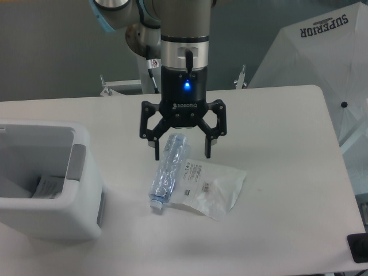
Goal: Place the trash in the trash can
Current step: 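Lower the open gripper over the clear plastic bottle on the table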
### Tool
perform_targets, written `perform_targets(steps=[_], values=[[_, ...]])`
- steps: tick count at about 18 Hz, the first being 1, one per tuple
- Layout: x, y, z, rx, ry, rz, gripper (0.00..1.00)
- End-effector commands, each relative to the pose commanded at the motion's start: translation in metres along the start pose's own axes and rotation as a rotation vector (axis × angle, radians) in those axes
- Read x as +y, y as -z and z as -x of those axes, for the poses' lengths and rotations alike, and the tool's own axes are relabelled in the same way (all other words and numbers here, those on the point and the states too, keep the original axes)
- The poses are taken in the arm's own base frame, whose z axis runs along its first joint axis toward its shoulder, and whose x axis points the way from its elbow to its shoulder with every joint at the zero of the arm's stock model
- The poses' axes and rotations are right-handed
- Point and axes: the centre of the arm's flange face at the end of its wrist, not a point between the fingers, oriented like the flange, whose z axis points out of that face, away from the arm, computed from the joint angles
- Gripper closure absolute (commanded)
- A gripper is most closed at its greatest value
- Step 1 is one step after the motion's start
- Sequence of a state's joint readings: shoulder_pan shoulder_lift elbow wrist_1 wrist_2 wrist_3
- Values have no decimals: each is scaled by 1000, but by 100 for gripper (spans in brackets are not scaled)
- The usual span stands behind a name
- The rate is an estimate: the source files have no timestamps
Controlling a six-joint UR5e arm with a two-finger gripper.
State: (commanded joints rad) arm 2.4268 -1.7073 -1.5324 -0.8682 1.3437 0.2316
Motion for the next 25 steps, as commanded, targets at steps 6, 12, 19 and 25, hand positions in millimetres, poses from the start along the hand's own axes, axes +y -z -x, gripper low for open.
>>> perform_targets(steps=[6,12,19,25], values=[[2,-18,5,-30,2,28,0],[13,-85,13,-20,17,82,0],[68,-190,-16,69,-132,267,0],[108,-240,-35,131,-260,369,0]])
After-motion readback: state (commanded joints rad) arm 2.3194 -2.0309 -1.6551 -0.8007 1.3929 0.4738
